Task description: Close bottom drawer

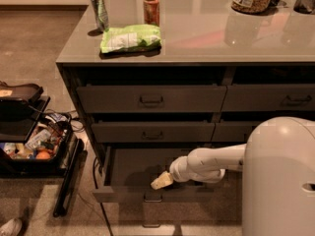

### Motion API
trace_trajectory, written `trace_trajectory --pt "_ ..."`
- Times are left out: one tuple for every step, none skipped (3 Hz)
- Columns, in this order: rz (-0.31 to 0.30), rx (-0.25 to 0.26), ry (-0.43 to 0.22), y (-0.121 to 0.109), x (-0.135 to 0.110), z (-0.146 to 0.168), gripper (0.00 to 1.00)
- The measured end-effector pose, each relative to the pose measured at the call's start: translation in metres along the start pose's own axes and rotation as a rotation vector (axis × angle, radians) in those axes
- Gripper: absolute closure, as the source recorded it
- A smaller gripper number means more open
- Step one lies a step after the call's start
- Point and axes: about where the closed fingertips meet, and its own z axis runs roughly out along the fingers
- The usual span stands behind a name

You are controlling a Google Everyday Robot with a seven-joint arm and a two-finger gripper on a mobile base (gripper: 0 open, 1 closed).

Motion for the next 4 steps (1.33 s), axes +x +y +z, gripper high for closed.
trace_trajectory --pt "-0.007 -0.053 0.002 -0.002 0.0 0.018 0.0" --pt "-0.012 -0.102 0.012 -0.005 -0.002 0.042 0.0" --pt "-0.011 -0.112 0.011 -0.006 -0.004 0.047 0.0" --pt "-0.022 -0.163 -0.045 -0.004 -0.004 0.046 0.0"
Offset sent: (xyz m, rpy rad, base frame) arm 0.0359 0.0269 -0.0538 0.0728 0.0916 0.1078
